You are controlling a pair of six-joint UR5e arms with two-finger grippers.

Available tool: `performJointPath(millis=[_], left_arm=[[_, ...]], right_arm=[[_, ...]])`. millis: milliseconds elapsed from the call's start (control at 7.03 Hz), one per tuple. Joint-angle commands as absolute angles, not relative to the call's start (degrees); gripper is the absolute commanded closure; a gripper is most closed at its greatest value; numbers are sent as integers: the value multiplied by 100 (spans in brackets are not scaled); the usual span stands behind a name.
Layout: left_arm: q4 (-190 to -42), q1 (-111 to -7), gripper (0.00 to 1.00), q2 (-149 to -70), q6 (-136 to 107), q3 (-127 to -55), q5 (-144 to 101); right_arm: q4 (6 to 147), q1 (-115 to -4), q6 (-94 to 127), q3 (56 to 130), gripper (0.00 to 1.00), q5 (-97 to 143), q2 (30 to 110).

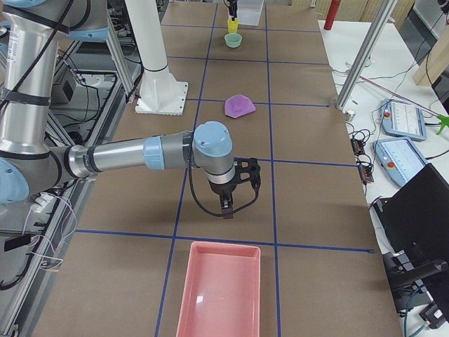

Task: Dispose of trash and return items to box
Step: 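Reach the left gripper to the yellow cup and grasp it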

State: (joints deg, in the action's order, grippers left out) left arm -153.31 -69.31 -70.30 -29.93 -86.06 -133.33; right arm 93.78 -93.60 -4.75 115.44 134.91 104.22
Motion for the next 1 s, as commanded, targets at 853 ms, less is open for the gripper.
performJointPath(millis=[853], left_arm=[[-15258, -7143, 100, -7049, -3032, -9095, -14462]], right_arm=[[9378, -9360, -440, 11540, 0, 13491, 10415]])
